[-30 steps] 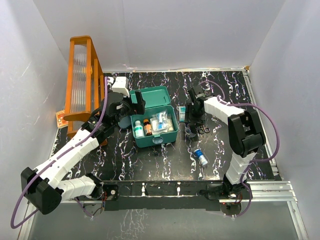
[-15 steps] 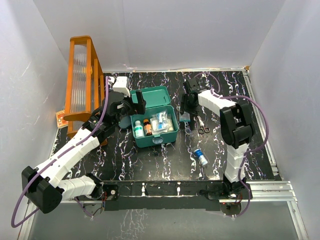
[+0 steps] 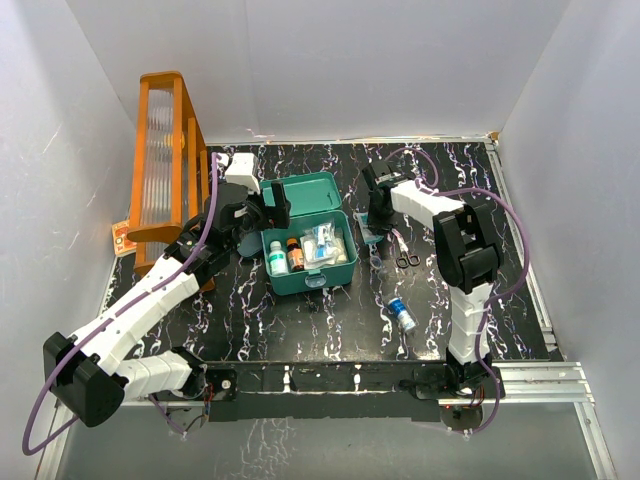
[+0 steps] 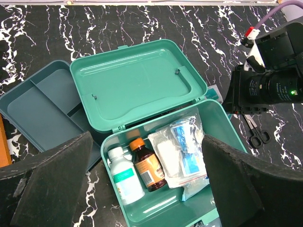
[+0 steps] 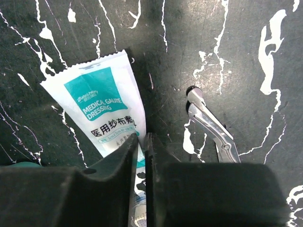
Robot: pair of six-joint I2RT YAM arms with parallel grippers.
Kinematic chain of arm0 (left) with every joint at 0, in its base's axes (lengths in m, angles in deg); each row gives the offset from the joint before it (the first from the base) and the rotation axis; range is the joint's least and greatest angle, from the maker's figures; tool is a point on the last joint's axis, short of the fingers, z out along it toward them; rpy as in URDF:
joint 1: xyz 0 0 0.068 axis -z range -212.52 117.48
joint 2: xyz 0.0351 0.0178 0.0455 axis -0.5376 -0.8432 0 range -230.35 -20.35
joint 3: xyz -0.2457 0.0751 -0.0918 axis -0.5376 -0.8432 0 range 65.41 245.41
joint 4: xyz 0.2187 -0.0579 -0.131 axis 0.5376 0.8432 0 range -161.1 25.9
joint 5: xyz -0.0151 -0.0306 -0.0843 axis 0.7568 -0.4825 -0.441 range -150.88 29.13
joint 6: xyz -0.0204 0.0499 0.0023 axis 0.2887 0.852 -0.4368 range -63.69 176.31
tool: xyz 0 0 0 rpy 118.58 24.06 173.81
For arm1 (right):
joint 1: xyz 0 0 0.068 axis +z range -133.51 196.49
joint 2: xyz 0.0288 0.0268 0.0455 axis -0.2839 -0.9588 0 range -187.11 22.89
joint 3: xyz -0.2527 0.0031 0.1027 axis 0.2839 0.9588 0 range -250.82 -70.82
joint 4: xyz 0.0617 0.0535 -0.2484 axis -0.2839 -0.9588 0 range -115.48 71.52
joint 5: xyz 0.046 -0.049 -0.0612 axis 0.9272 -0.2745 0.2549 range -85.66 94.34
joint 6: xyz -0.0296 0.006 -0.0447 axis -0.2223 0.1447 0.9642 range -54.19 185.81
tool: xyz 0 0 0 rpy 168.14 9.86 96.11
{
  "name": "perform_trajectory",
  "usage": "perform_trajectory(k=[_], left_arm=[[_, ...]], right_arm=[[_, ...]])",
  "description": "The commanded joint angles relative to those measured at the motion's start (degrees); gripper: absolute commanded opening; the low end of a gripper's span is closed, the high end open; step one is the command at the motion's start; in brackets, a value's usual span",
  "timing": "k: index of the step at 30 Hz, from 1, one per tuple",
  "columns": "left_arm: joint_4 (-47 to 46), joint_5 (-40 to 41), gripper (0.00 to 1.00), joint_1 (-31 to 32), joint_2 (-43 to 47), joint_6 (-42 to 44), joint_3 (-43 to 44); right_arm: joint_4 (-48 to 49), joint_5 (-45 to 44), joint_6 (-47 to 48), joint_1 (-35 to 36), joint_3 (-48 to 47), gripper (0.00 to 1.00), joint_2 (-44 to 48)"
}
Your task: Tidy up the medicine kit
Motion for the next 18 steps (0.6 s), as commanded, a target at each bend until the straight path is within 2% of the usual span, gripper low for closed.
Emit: perform_trajectory(k=[1, 4, 18], left_arm=[[-0.2, 1.0, 0.99, -0.4, 0.5, 0.7, 2.1], [-0.1, 1.1, 0.99, -0.4, 0.6, 0.6, 2.1], [0.1, 3.5, 0.99, -0.4, 0.4, -0.3, 2.1]], right_arm=[[-0.3, -4.0, -1.3, 0.4, -0.1, 0.05, -0.5], [0.7, -4.6, -1.4, 0.4, 0.1, 0.0, 0.5], [7.7, -1.5, -1.5, 0.4, 4.0, 0.0, 16.5]])
